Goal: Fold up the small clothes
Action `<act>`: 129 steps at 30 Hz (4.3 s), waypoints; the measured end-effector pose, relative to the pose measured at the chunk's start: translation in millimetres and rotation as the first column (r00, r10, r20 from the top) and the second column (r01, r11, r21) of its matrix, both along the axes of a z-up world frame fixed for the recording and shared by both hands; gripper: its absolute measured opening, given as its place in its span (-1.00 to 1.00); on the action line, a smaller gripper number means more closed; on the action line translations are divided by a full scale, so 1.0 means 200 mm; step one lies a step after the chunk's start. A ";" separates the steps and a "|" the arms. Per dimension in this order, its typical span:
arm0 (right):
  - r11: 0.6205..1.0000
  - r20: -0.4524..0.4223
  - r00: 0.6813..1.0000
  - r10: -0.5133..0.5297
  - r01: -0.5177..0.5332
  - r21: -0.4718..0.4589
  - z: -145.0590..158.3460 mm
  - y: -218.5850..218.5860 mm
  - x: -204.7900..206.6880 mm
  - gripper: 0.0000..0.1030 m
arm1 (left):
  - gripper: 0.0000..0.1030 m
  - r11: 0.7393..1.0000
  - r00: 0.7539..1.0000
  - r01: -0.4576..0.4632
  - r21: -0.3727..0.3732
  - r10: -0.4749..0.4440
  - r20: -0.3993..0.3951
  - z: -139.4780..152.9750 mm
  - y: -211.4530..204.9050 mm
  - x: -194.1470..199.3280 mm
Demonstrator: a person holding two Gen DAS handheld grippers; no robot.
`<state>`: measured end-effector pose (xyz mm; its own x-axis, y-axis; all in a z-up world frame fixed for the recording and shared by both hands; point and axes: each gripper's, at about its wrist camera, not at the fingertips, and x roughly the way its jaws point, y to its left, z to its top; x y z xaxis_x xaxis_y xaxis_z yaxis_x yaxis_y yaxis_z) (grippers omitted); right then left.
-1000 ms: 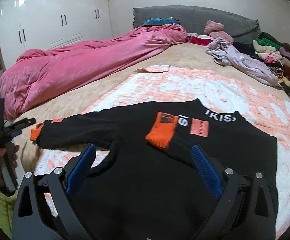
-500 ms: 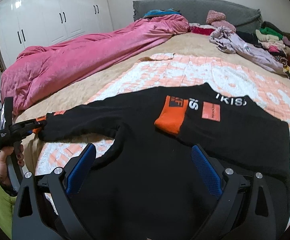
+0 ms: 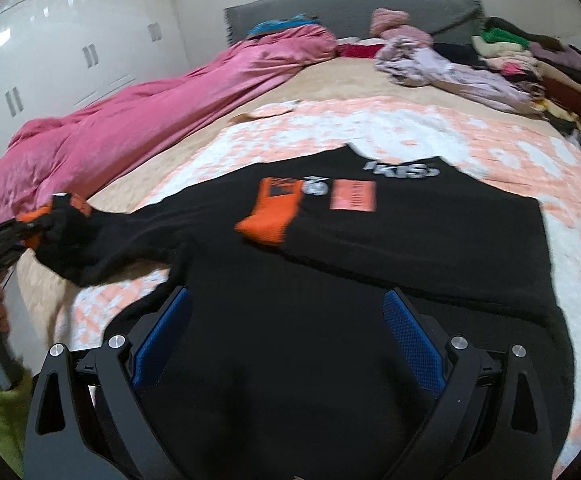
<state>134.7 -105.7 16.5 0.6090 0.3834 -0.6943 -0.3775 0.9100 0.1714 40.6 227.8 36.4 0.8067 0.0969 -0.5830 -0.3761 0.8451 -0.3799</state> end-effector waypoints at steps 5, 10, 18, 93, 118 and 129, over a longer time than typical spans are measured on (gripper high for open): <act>0.997 -0.009 0.998 -0.065 0.065 0.040 0.00 -0.15 0.03 0.86 | -0.83 0.996 0.996 0.088 0.036 -0.088 0.006 0.07 -0.21 0.08; 0.990 0.001 0.992 -0.125 0.125 0.062 0.01 -0.31 0.02 0.86 | -0.83 0.980 0.983 0.182 0.081 -0.182 -0.011 0.08 -0.46 0.19; 0.967 0.008 0.970 -0.242 0.240 0.086 0.03 -0.59 0.00 0.86 | -0.82 0.935 0.942 0.334 0.118 -0.326 -0.079 0.00 -0.82 0.37; 0.974 0.072 0.980 0.187 -0.194 0.116 0.21 0.26 0.28 -0.90 | 0.10 0.991 0.999 0.001 0.133 -0.005 0.032 -0.16 -0.35 0.36; 0.932 -0.015 0.932 -0.361 0.361 -0.013 0.04 -0.81 0.66 -0.90 | 0.25 0.947 0.974 0.219 0.234 -0.227 0.009 -0.20 -0.62 0.43; 0.917 -0.102 0.912 -0.398 0.398 -0.014 -0.13 -0.87 0.63 -0.88 | 0.27 0.933 0.964 0.266 0.244 -0.258 -0.062 -0.26 -0.67 0.48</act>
